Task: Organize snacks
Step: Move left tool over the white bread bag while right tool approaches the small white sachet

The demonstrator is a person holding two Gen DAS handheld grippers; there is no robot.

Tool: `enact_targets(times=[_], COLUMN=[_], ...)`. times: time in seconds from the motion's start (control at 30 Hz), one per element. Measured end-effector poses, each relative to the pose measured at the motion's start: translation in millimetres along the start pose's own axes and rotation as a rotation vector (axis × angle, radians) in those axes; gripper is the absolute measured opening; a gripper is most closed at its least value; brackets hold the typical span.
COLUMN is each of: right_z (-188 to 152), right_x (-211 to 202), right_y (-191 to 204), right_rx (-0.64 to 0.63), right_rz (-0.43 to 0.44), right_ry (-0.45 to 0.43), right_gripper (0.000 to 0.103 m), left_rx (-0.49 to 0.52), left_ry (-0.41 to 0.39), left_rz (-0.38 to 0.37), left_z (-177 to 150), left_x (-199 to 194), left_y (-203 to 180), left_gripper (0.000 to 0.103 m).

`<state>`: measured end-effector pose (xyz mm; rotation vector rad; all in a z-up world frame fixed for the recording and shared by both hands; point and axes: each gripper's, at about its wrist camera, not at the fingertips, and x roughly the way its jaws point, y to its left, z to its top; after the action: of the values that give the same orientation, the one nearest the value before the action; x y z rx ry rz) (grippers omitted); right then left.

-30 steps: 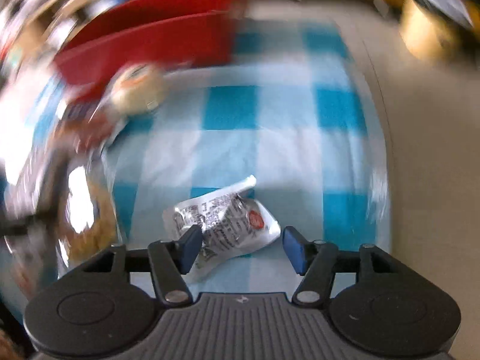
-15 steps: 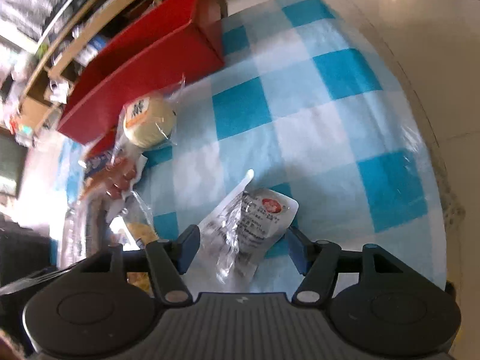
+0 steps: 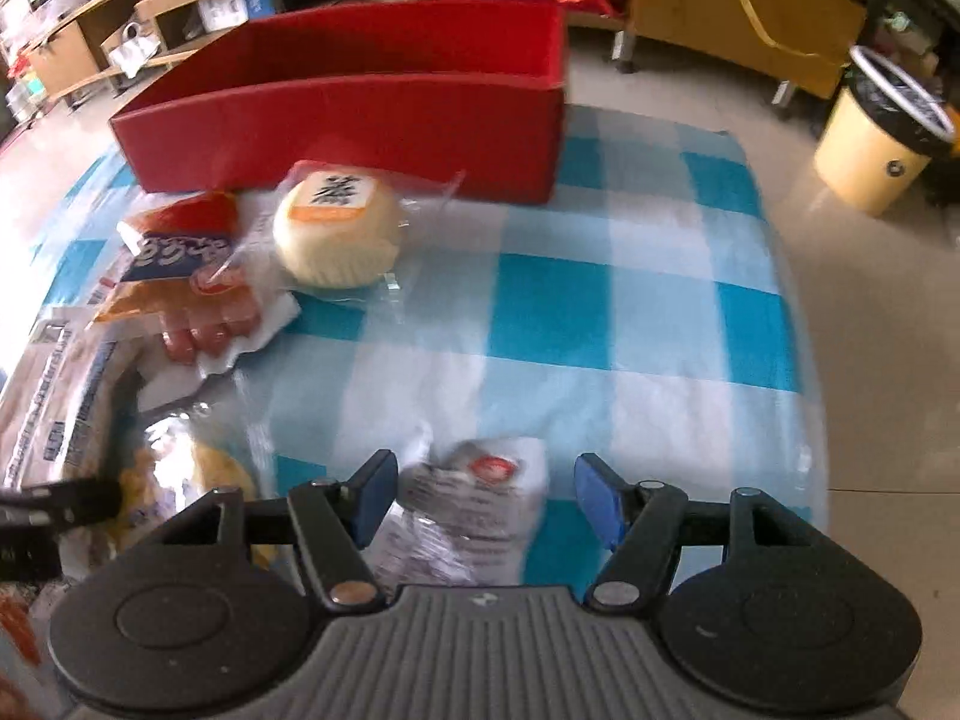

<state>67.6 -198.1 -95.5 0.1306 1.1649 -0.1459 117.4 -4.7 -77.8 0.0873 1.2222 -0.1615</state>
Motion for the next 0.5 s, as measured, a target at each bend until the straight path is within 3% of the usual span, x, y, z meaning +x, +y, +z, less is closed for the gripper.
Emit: enact_targets(times=[0.17,0.27,0.33,0.43,0.5], right_z=[-16,-18,-18,-14,-13], right_x=[-6,-1,1,12,10], right_y=[-4,6,10,-4,-7], right_rx=[0.025,0.006,-0.005,0.1,0.096], right_rz=[0.021,0.007,-0.048,-0.03,-0.008], right_ry=[0.019,0.018,0.023,0.092,0.1], right_gripper=[0.062,0.076,0.099,0.101,0.101], left_rx=[-0.101,-0.149,-0.154,-0.122,-0.093], left_ry=[0.005,0.021,0.013,0.009,0.009], left_rz=[-0.011,-0.012,0.012,0.069,0.098], left_z=[8,10,11,11,10], left_x=[8,15,16,19,23], left_y=[8,13,13,7,2], left_gripper=[0.101,0.102,0.103,0.103,0.103])
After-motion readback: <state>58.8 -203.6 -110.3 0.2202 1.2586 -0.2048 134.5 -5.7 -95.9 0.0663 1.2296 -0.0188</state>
